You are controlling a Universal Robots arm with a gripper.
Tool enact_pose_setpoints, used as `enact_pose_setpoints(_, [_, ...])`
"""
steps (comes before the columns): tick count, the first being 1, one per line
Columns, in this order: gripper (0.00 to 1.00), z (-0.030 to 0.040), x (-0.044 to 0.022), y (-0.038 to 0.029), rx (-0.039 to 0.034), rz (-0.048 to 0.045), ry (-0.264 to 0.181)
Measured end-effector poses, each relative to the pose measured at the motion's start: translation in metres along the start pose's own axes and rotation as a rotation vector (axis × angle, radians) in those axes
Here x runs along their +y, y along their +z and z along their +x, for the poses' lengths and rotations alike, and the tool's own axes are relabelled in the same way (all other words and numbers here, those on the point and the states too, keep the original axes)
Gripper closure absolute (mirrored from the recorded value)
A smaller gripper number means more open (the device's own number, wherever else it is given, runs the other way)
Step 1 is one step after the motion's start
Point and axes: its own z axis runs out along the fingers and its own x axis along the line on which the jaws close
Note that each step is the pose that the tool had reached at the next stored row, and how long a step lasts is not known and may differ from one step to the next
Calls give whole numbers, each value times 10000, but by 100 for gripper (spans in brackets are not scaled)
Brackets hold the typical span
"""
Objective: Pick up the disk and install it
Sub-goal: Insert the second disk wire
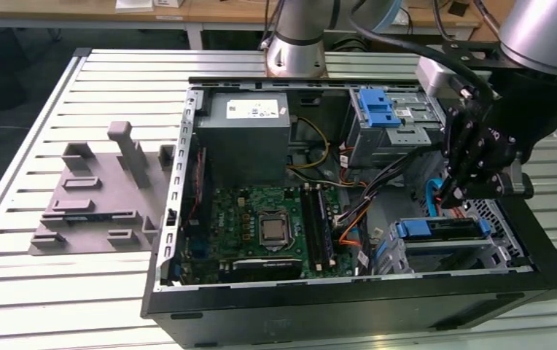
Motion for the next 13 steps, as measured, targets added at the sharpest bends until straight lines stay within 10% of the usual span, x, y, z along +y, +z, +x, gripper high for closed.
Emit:
enact_pose_setpoints(5, [84, 1, -1, 2, -8, -1, -1])
enact_pose_setpoints(9, [84, 27, -3, 16, -199, -17, 1])
enact_pose_setpoints(13, [84, 75, -6, 47, -239, -21, 2])
